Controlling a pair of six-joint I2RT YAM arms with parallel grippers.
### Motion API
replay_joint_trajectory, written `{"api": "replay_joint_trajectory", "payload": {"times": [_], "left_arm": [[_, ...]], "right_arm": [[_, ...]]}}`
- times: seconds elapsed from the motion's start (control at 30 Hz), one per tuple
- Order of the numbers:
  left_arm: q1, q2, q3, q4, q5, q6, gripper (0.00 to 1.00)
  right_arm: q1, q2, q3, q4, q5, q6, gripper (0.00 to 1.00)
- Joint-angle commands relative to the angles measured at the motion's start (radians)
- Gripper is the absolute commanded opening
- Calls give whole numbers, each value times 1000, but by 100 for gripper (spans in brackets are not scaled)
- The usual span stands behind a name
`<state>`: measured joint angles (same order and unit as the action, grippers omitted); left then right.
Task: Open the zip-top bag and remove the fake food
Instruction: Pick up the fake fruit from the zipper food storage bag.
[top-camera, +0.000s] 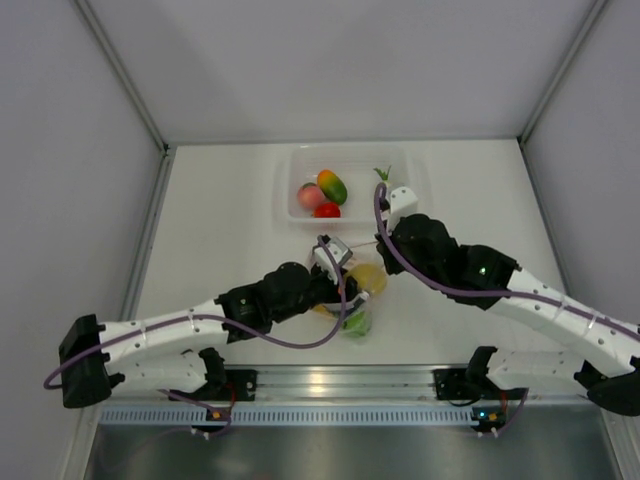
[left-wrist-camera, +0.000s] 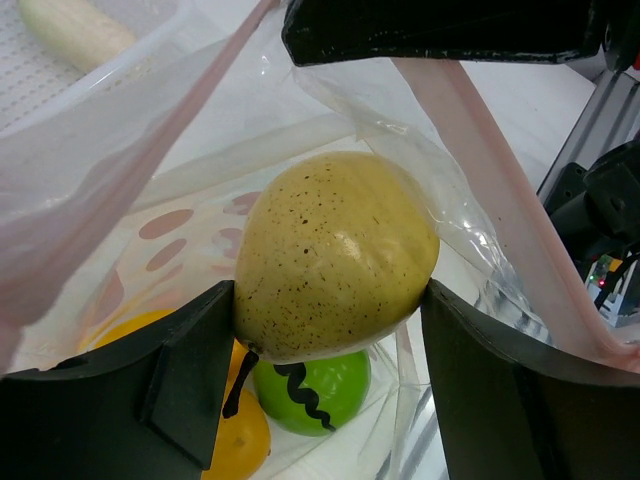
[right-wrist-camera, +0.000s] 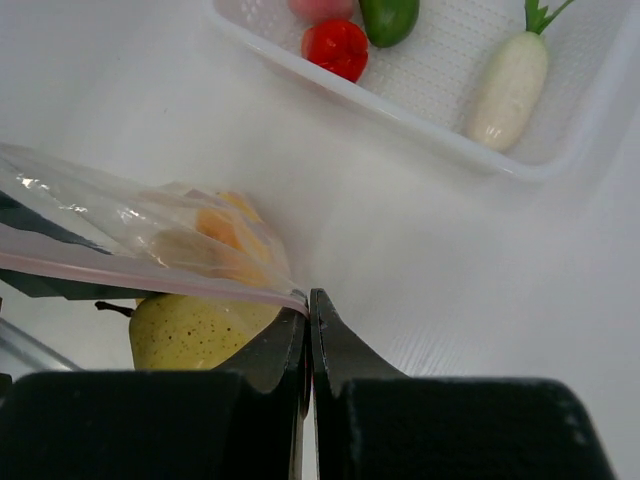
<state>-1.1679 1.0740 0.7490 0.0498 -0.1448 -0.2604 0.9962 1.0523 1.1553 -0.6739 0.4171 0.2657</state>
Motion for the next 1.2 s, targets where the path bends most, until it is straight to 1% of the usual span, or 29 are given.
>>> {"api": "replay_joint_trajectory", "payload": {"times": [0.0, 0.13, 0.2, 0.23, 0.27, 0.33, 0.37, 0.43, 0.47, 0.57, 0.63, 0.77, 0.93, 0.97, 1.03, 1.17], "left_arm": [[-13, -112, -39, 91, 71, 12, 0], [-13, -187, -103, 156, 25, 10, 0], [-13, -229, -151, 217, 31, 13, 0], [-13, -239, -163, 235, 43, 16, 0], [-15, -249, -181, 257, 60, 30, 0], [-13, -241, -181, 280, 102, 46, 0], [-13, -212, -168, 280, 112, 64, 0], [-13, -178, -151, 280, 186, 82, 0], [-13, -145, -143, 280, 207, 92, 0], [-13, -95, -109, 280, 296, 133, 0], [-13, -74, -90, 280, 364, 153, 0], [-15, -46, -62, 278, 432, 188, 0], [-13, -23, -53, 271, 444, 188, 0], [-13, -22, -56, 271, 459, 191, 0], [-13, -19, -53, 269, 497, 190, 0], [-13, -38, -54, 269, 462, 187, 0]], "right_arm": [[-30, 32, 38, -102, 385, -42, 0], [-28, 51, 32, -118, 393, -29, 0], [-28, 55, 29, -104, 336, -39, 0], [-28, 52, 23, -90, 298, -48, 0], [-27, 49, 20, -73, 185, -55, 0], [-28, 25, 4, -6, 67, -82, 0], [-28, 15, 0, 14, -27, -82, 0], [-28, -9, -2, 55, -86, -83, 0], [-27, -12, 3, 60, -147, -85, 0], [-28, -20, 27, 65, -222, -95, 0], [-27, -21, 46, 59, -228, -100, 0], [-27, -28, 61, 50, -215, -106, 0], [-27, -61, 57, 74, -172, -89, 0], [-27, -58, 63, 66, -132, -82, 0], [-27, -49, 78, 60, -107, -68, 0], [-28, 0, 113, 11, -42, -57, 0]]}}
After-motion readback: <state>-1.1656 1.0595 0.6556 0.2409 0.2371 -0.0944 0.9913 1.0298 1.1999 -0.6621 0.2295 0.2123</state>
